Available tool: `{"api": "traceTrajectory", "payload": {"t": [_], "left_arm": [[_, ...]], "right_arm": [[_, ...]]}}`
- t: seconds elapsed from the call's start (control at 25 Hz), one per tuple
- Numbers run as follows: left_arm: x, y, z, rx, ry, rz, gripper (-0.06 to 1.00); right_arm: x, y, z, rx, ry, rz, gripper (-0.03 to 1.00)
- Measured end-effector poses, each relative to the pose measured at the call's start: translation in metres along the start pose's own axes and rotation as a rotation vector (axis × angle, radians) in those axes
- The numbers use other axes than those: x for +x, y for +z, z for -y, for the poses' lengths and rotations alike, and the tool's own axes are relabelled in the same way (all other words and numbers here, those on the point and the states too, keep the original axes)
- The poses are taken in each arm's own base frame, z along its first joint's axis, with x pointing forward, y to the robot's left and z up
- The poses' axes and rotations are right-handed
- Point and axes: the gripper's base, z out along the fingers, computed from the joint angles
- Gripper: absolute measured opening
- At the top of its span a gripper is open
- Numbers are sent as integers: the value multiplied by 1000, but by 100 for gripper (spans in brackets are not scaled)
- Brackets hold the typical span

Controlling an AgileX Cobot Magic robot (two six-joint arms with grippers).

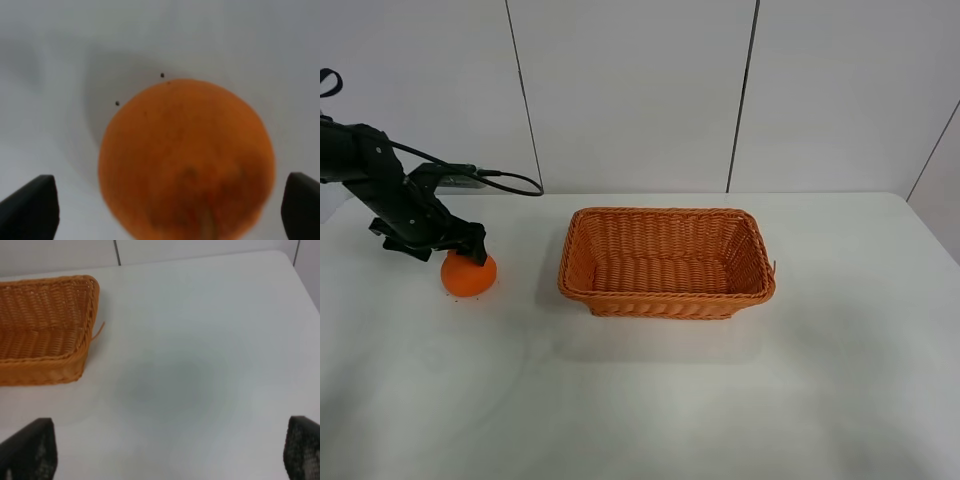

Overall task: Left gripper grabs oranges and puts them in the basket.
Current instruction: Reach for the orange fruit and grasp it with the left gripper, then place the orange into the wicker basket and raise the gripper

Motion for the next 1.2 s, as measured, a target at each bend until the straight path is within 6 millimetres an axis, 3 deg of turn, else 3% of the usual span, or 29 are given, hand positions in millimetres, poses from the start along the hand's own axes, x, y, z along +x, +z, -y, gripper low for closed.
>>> {"api": "traceTrajectory", "payload": {"t": [0.2, 0.36, 0.48, 0.52, 0.6, 0.64, 0.68, 0.76, 1.04, 1.2], "left_arm": [[5, 26, 0, 9, -1, -52, 99], [6, 29, 0, 12, -1, -59, 99], [6, 29, 0, 12, -1, -57, 84], [6, 29, 0, 12, -1, -57, 84], [6, 29, 0, 13, -2, -57, 64], [6, 29, 0, 12, -1, -56, 43], [5, 28, 0, 12, 2, -55, 31], [4, 27, 0, 12, 4, -53, 22], [6, 22, 1, 20, 6, -84, 22], [1, 6, 2, 31, -17, -59, 22]], "right_arm": [[0, 0, 0, 0, 0, 0, 69], [0, 0, 0, 0, 0, 0, 69], [0, 0, 0, 0, 0, 0, 69], [0, 0, 0, 0, 0, 0, 69], [0, 0, 0, 0, 0, 0, 69], [0, 0, 0, 0, 0, 0, 69], [0, 0, 0, 0, 0, 0, 69], [0, 0, 0, 0, 0, 0, 69], [0, 0, 0, 0, 0, 0, 69], [0, 0, 0, 0, 0, 0, 69]]}}
